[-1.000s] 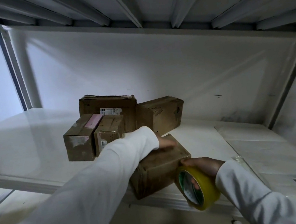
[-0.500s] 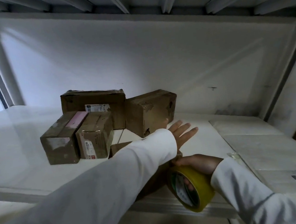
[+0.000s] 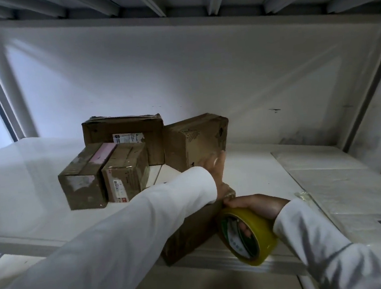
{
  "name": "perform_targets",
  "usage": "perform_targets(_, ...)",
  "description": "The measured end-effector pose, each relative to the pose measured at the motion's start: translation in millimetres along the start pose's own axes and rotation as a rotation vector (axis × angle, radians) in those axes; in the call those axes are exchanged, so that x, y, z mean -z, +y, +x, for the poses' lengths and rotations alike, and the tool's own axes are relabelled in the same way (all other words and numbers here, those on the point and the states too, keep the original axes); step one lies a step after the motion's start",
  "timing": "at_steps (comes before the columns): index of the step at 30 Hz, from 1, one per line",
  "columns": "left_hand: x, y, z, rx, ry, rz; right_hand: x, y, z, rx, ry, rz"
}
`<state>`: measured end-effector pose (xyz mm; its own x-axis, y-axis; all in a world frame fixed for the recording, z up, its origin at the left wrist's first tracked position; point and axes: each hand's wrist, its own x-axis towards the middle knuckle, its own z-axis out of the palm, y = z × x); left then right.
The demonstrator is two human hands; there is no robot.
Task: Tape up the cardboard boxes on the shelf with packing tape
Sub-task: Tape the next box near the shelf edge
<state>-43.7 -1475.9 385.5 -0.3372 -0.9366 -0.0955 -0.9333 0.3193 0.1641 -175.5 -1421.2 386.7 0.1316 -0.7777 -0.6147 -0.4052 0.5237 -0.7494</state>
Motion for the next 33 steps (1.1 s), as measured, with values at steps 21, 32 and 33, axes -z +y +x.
perform_targets(21, 47, -62, -43, 0.118, 0.02, 0.273, -22, -78, 19, 0.646, 0.104, 0.289)
perform_targets(32, -2, -76, -10, 0.269, 0.142, 0.368, -25, -100, 16, 0.531, 0.06, 0.259)
perform_targets(33, 0, -78, -8, 0.288, 0.128, 0.353, -24, -104, 11, 0.497, 0.037, 0.217)
